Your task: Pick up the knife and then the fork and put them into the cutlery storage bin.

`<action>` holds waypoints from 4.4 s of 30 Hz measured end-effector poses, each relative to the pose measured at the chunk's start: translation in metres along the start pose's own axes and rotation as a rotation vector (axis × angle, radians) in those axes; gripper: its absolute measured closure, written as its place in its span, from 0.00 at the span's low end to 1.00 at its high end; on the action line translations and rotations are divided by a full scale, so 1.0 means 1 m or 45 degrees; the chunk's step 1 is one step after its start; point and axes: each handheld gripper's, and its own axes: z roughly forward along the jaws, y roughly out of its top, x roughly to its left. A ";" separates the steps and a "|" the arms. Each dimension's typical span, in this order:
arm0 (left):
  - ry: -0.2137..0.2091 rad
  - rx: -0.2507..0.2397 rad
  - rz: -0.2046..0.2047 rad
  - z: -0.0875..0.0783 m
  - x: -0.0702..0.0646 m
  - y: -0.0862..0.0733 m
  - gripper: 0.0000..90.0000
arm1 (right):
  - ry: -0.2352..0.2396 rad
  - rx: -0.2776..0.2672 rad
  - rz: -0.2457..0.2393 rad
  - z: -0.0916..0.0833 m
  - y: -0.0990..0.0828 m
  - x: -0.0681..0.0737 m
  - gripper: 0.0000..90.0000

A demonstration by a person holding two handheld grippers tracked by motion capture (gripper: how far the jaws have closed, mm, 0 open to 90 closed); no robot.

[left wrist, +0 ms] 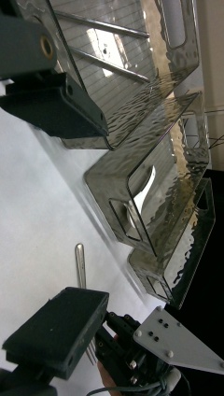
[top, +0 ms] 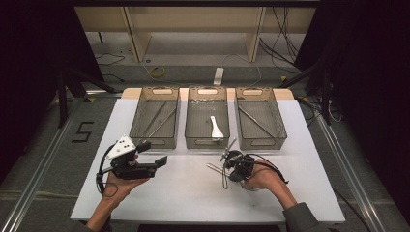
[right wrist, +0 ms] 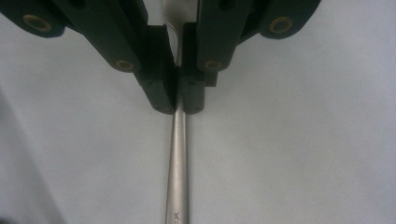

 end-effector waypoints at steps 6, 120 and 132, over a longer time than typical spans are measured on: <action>0.000 0.000 0.003 0.000 0.000 0.000 0.18 | -0.001 -0.025 0.016 -0.005 -0.002 -0.002 0.94; 0.005 -0.005 -0.010 0.000 0.002 -0.001 0.18 | -0.290 -0.317 0.677 -0.076 0.013 -0.189 0.94; 0.005 -0.006 -0.012 -0.001 0.002 -0.001 0.18 | -0.297 -0.309 0.692 -0.067 0.020 -0.190 0.94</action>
